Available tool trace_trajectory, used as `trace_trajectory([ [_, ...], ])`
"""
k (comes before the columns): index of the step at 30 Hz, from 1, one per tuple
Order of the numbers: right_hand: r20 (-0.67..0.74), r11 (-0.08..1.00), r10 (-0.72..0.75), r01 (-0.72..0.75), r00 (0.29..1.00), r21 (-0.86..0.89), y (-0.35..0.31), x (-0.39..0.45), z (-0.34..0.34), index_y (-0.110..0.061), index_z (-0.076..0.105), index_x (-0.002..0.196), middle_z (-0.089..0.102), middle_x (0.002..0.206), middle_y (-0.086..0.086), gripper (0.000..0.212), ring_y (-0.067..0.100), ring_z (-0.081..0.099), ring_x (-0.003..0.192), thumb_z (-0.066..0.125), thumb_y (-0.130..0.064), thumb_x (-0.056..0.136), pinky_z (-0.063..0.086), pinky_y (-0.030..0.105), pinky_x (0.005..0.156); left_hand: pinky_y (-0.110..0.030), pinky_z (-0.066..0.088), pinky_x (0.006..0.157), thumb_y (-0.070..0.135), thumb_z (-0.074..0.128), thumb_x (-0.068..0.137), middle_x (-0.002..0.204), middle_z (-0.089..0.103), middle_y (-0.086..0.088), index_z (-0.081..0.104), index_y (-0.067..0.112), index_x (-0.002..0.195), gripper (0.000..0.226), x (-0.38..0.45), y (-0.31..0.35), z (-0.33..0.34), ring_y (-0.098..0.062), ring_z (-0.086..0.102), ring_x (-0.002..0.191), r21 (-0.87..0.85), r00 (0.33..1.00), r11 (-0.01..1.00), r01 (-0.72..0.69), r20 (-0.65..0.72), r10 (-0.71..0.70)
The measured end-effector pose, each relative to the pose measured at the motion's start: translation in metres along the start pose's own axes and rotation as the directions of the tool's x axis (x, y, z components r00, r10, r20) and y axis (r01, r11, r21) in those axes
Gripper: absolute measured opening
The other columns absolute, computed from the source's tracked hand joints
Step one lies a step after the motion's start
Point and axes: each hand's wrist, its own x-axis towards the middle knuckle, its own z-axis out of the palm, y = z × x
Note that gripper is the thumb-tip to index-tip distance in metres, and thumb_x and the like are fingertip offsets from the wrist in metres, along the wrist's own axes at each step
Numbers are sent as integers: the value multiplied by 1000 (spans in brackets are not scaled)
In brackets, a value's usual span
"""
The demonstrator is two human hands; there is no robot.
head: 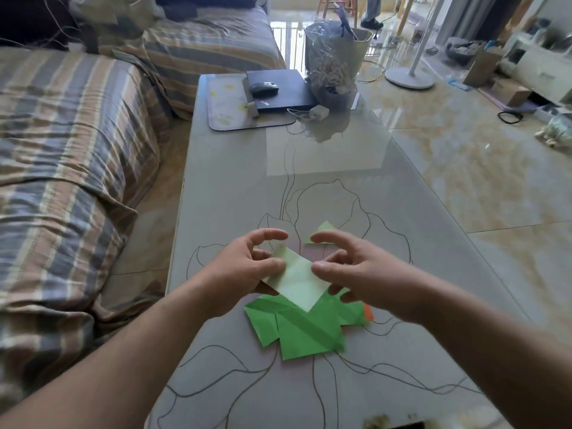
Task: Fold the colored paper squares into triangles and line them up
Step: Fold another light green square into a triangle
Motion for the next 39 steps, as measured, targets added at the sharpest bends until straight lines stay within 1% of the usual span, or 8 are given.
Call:
trace_trajectory([
  [8,-114,922,30,17,993,388,20,-12,40,-26,76,88,67,79,0,23,15,61,70,69,-5,95,49,26,59,-36,63,70,8,65,98,96,75,-15,58,19,134,38,-18,-9,17,-25,72,79,-327,991,943,59,-98,-96],
  [17,-86,911,53,-13,995,412,23,-4,31,-25,75,85,69,80,-3,21,11,63,71,68,-8,96,49,25,61,-35,59,74,-2,52,102,99,72,-20,57,17,121,28,-25,-20,29,-27,67,82,-515,973,857,26,-184,-140],
  [22,-96,910,63,-18,993,413,24,-1,27,-20,75,90,72,82,-2,13,10,62,68,69,-10,96,50,24,61,-29,57,88,-10,53,93,122,60,-1,72,40,98,53,-24,-29,25,-14,63,105,168,918,978,-124,-354,177],
  [27,108,680,111,-154,988,717,17,6,24,-16,79,93,69,85,7,14,18,59,65,72,-26,85,46,27,59,-23,44,94,41,79,85,132,53,23,72,46,102,19,-24,-23,19,-2,49,121,677,843,664,-318,-118,525],
  [29,146,594,98,-176,984,785,15,10,21,-17,75,110,68,84,8,36,20,57,65,66,-42,86,44,30,61,-33,51,78,44,74,87,105,72,9,77,33,98,15,-22,-20,21,-13,64,96,483,873,807,-339,-158,461],
  [31,111,597,96,-146,989,788,15,13,17,-22,68,124,64,80,8,48,19,54,63,62,-50,86,42,30,60,-38,51,71,31,75,87,93,74,-11,76,20,102,19,-20,-14,25,-24,63,77,0,943,974,-227,-249,220],
  [36,-117,938,-57,93,992,335,26,14,18,-30,66,125,54,74,2,30,13,51,62,65,-16,99,46,27,60,-25,52,62,8,65,95,78,71,-4,67,10,110,15,-14,-10,30,-13,64,64,-550,955,826,122,-162,-248],
  [39,-105,959,-139,160,985,236,30,11,23,-39,63,128,57,88,5,43,20,54,70,69,-10,96,51,23,68,-23,58,59,14,58,101,81,70,-10,66,0,114,21,-16,-7,32,-14,67,65,-657,940,723,214,-61,-334],
])
